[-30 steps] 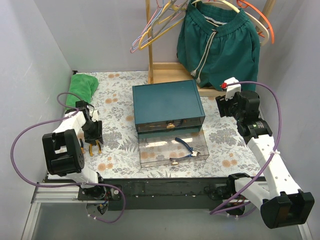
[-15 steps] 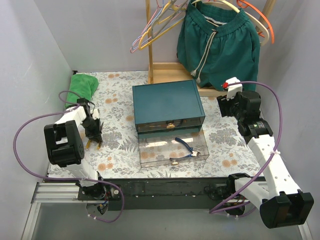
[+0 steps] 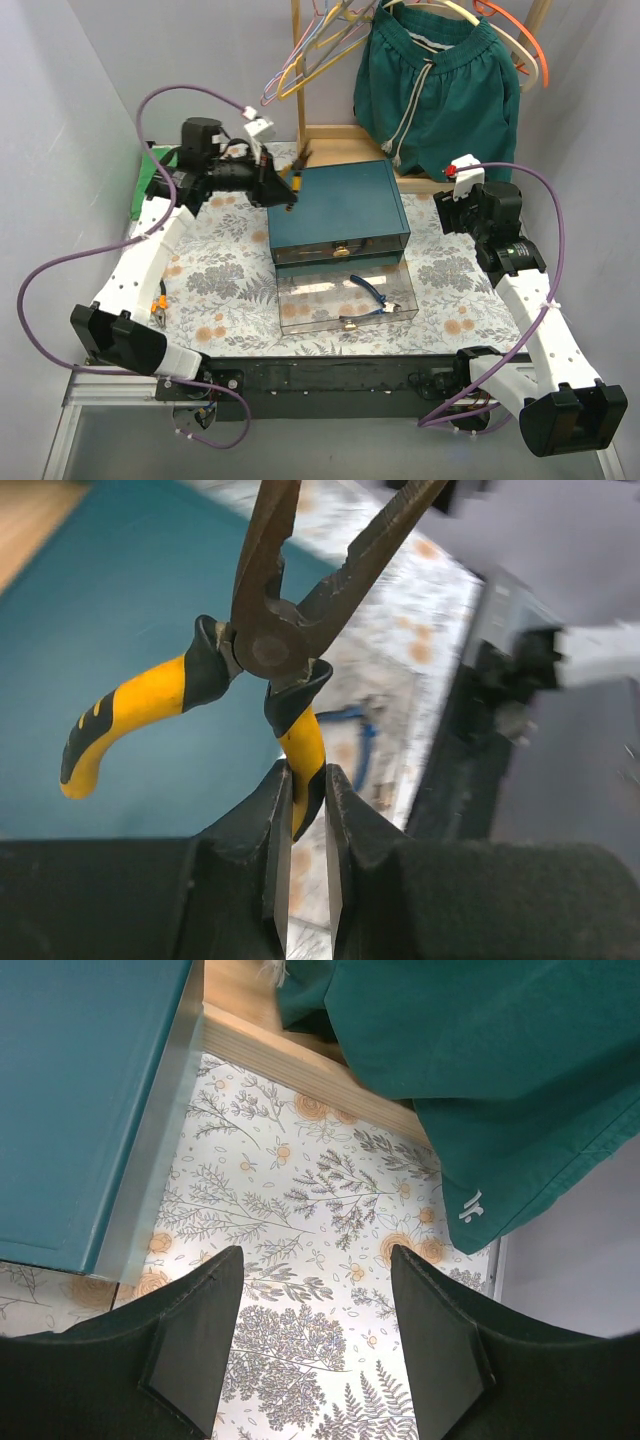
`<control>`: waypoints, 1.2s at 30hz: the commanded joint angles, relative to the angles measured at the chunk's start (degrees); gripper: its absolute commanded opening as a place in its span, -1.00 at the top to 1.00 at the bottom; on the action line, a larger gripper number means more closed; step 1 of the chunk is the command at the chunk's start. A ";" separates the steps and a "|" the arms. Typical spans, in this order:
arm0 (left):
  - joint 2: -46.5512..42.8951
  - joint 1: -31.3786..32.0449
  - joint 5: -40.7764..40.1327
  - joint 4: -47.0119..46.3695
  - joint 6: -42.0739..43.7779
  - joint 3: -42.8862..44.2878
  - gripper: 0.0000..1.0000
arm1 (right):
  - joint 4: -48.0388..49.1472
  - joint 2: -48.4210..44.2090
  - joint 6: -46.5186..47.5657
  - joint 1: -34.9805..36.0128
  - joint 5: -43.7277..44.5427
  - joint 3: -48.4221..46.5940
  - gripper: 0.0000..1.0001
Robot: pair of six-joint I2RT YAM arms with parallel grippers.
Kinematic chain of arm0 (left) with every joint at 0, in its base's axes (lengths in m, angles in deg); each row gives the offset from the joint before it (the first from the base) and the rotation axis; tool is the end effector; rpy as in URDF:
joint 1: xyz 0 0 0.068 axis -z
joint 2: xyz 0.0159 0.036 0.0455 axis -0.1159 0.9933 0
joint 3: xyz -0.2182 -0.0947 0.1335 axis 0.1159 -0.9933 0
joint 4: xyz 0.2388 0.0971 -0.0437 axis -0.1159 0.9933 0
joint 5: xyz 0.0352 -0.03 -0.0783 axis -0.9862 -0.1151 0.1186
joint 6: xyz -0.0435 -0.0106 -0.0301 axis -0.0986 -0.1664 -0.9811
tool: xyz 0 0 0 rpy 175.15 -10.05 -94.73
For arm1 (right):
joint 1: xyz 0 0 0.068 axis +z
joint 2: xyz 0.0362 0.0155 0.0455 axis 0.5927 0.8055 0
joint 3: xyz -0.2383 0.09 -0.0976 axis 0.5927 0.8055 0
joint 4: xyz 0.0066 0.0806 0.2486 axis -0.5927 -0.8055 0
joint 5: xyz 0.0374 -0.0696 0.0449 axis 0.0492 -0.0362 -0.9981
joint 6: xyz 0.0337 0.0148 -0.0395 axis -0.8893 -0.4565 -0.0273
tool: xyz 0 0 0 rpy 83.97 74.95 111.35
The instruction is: Sort the tools into containers
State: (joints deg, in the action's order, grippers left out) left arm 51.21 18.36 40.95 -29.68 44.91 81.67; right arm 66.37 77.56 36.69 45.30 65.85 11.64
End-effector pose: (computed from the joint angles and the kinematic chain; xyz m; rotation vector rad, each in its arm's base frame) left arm 0.2838 -0.0865 0.4050 0.1035 2.2821 -1.3786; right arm 0.2207 0.0334 0.3416 -0.4275 1.8624 -0.1531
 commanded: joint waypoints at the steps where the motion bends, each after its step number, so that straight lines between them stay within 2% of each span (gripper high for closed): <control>1: 0.76 10.77 9.18 2.38 5.22 5.53 1.00 | 2.35 -1.01 0.13 -0.43 -0.09 0.72 -0.37; 8: 9.29 27.20 6.11 19.05 17.97 10.03 1.00 | 1.99 -2.50 0.22 -0.69 -0.09 2.13 -0.37; 14: 11.68 32.84 1.37 26.04 30.27 6.27 1.00 | 1.20 -3.91 0.40 -1.04 0.27 2.74 -0.37; 15: 11.24 33.47 -2.30 24.99 30.29 3.21 1.00 | 1.11 -4.35 0.31 -1.13 0.18 2.74 -0.37; 17: 10.70 34.69 -3.74 23.76 30.38 1.43 1.00 | 0.67 -4.79 0.39 -1.30 0.18 2.92 -0.37; 21: 13.68 37.25 -8.22 21.73 24.85 -1.38 1.00 | 0.50 -5.67 0.57 -1.30 0.53 3.62 -0.37; 25: 15.89 39.27 -22.59 15.16 17.21 -6.47 1.00 | 1.02 -5.58 0.57 -1.48 0.27 4.24 -0.37; 28: 17.64 39.89 -29.91 10.66 13.95 -7.10 0.75 | 1.20 -5.49 0.57 -1.57 0.09 4.24 -0.37; 29: 18.17 40.06 -30.89 10.22 13.77 -6.58 0.56 | 1.29 -5.23 0.57 -1.57 0.09 4.32 -0.37; 33: 18.53 40.06 -33.45 8.72 12.19 -1.58 0.13 | 1.73 -5.32 0.66 -1.57 0.18 4.76 -0.37; 36: 16.69 40.06 -30.73 8.54 12.10 4.48 0.03 | 1.73 -5.06 0.57 -1.57 0.09 4.94 -0.37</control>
State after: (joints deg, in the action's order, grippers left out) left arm 72.71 58.34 10.81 -17.35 58.68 77.32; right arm 66.04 72.55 36.93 44.03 66.05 16.02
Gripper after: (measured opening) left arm 0.463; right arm 0.687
